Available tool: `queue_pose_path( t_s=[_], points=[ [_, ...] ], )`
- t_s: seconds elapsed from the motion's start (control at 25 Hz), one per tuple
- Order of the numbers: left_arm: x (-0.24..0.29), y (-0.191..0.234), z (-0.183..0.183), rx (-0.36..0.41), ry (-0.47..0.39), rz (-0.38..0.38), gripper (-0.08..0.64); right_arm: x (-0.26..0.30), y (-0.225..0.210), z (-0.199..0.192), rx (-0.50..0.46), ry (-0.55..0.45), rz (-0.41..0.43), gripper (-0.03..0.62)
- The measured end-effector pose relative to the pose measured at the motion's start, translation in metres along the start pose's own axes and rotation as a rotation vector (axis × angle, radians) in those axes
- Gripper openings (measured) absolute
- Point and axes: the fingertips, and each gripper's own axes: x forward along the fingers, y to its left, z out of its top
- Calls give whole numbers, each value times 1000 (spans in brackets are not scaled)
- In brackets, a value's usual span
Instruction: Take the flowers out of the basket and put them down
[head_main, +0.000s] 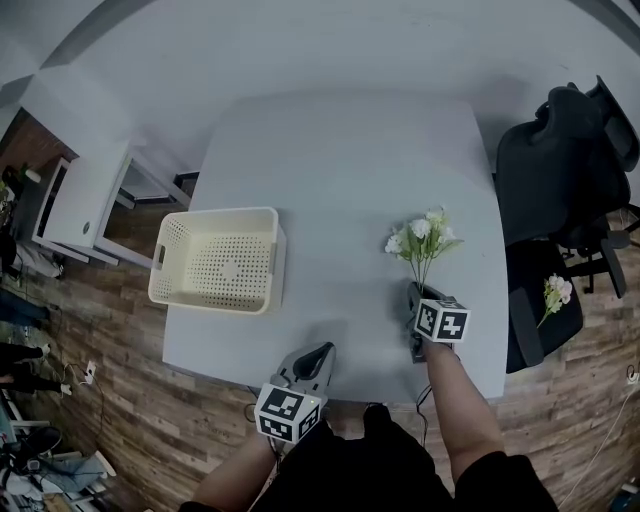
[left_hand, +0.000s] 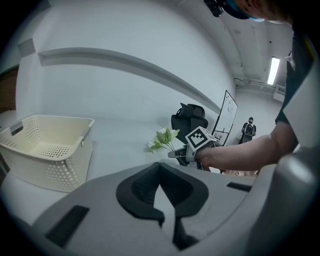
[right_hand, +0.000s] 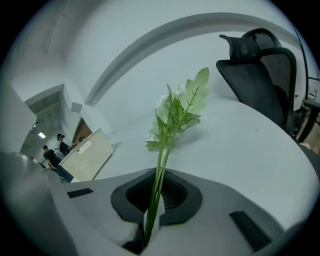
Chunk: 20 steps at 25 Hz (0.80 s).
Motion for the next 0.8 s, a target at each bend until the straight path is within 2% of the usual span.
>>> queue_pose_path(
  t_s=[0.76,0.8],
  points=[
    [3,-6,-2,-22,-2,29,6,15,-5,-6,17,64,34,26],
    [2,-6,-2,-22,-2,30,6,16,-3,-7,17,68,40,41]
  ],
)
